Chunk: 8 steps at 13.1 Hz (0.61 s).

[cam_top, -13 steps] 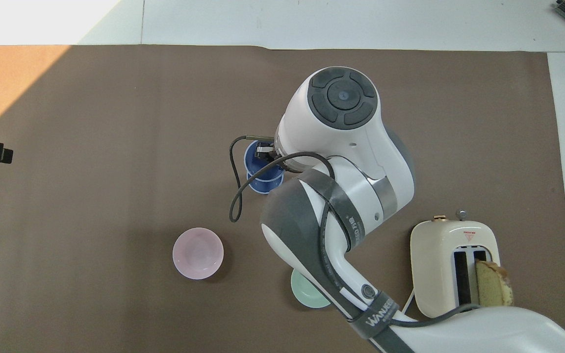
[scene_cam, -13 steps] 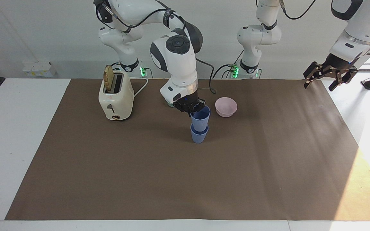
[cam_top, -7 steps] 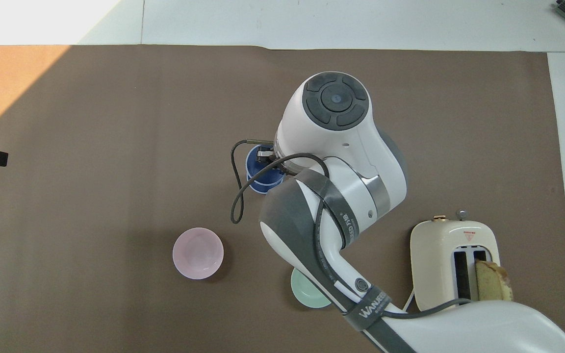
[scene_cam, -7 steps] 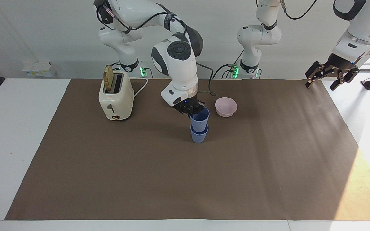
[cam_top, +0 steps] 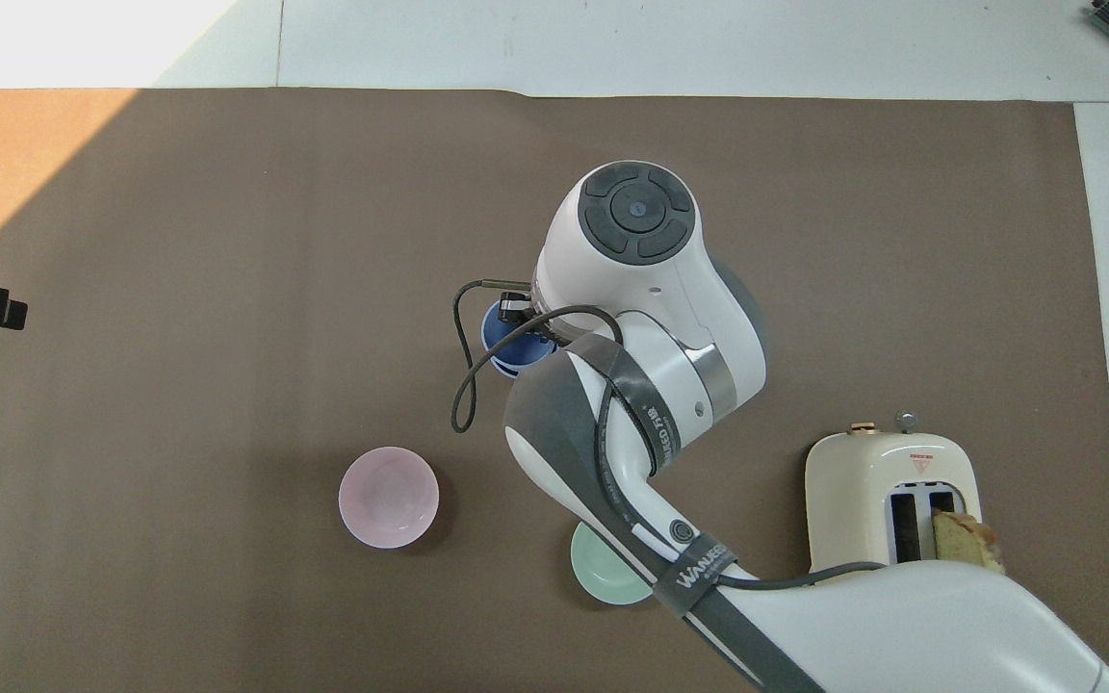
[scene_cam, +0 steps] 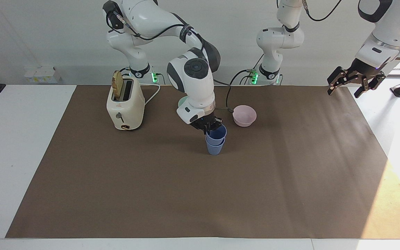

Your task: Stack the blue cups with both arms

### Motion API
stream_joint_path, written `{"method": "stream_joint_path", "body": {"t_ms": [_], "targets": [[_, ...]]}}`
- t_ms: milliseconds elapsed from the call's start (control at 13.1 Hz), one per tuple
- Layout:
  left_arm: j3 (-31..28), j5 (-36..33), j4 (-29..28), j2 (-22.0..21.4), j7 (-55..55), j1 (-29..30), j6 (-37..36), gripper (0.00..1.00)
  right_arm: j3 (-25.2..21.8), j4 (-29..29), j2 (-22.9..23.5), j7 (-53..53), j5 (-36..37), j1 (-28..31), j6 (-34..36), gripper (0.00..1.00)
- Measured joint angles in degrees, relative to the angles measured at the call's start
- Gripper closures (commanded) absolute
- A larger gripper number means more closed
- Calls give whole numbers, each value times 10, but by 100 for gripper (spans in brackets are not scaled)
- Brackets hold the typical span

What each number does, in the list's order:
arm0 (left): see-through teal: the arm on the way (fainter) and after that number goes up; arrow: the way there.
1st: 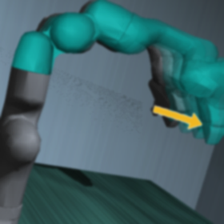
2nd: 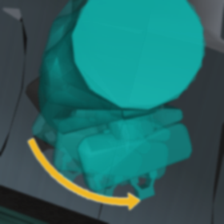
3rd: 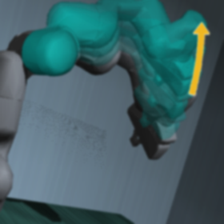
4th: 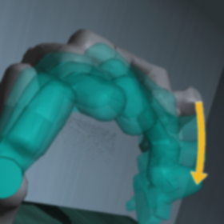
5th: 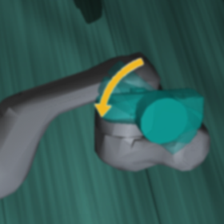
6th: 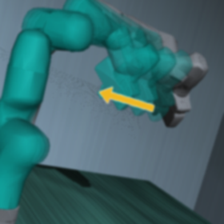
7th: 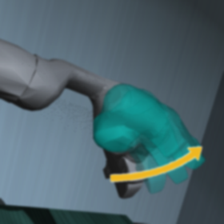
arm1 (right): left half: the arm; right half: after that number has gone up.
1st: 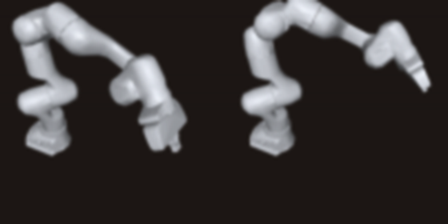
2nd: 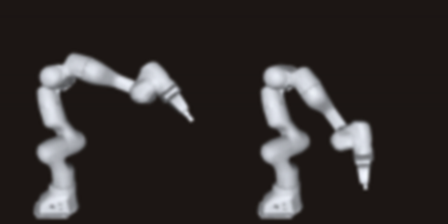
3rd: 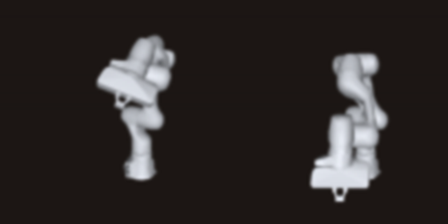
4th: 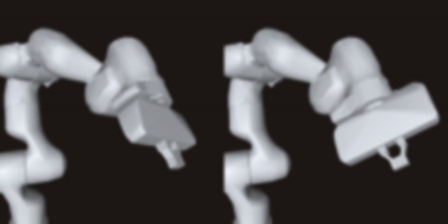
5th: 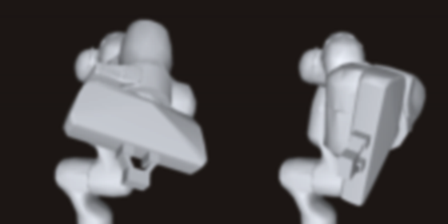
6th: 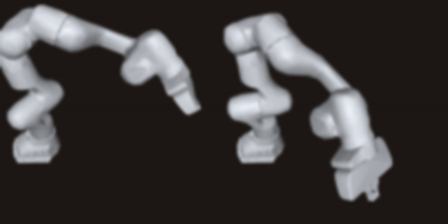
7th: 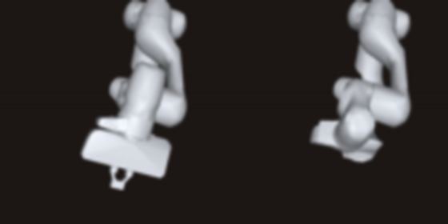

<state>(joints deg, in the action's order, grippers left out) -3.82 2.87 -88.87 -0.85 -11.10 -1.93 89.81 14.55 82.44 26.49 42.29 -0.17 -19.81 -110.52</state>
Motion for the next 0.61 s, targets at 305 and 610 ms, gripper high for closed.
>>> {"method": "stream_joint_path", "body": {"t_ms": [305, 610], "targets": [[0, -5, 0, 0, 0, 1, 0, 0, -1, -1, -1, 0, 2, -3, -1, 0], [1, -5, 0, 0, 0, 1, 0, 0, -11, -9, -38, -3, 29, 8, 17, 0]]}}
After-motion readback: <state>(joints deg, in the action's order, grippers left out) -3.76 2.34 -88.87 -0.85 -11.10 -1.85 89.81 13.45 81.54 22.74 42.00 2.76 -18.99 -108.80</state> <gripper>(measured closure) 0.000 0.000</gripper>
